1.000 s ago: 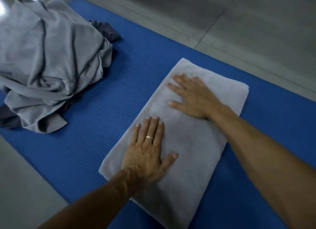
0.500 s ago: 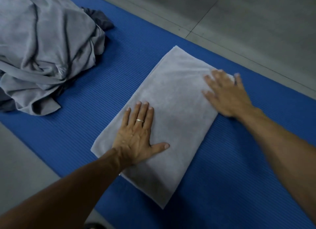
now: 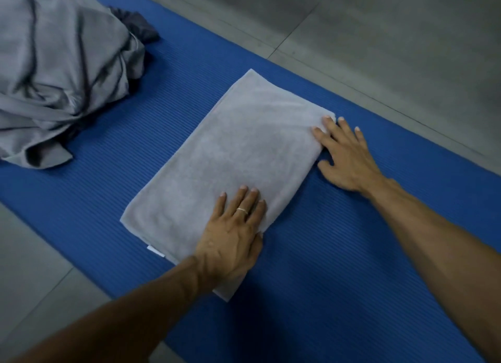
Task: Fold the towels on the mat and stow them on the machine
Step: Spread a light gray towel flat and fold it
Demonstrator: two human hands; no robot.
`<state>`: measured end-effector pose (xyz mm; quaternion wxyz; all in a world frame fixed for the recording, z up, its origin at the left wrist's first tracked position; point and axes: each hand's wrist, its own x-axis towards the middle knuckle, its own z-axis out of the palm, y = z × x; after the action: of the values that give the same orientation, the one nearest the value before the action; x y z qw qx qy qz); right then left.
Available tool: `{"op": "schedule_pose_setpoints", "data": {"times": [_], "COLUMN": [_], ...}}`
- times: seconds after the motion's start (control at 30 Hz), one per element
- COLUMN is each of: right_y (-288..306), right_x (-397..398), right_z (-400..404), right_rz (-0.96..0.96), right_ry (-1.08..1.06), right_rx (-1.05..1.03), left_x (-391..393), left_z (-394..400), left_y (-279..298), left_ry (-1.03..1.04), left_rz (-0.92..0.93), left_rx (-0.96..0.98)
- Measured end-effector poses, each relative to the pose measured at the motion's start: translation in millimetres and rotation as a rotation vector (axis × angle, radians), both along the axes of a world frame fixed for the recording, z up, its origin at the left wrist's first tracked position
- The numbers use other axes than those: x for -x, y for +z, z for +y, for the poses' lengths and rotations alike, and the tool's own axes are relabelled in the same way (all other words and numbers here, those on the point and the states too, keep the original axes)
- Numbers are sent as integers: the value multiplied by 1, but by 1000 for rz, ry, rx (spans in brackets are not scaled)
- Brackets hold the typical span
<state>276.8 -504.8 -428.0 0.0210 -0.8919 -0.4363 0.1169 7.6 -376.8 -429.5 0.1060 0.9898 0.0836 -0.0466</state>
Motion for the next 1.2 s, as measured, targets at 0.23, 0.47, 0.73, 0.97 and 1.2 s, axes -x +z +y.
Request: {"op": "schedule_pose_setpoints", "data": {"times": [0.23, 0.47, 0.73, 0.97, 1.2], "right_y": [3, 38, 87, 120, 116], "right_x": [13, 15, 83, 101, 69], "right_z": [5, 0, -94, -105, -82], "right_rz": [-139, -276, 101, 408, 123], "right_ry": [224, 390, 295, 94, -7], "right_rx": [-182, 138, 570, 713, 302], "left_x": [12, 25, 36, 14, 0], "left_z": [36, 40, 21, 27, 40], "left_y": [38, 42, 58, 82, 74], "left_ry": [106, -45, -186, -127, 24], "left_rz": [-77, 19, 314, 532, 176], "left_rx": [425, 268, 450, 569, 45]}}
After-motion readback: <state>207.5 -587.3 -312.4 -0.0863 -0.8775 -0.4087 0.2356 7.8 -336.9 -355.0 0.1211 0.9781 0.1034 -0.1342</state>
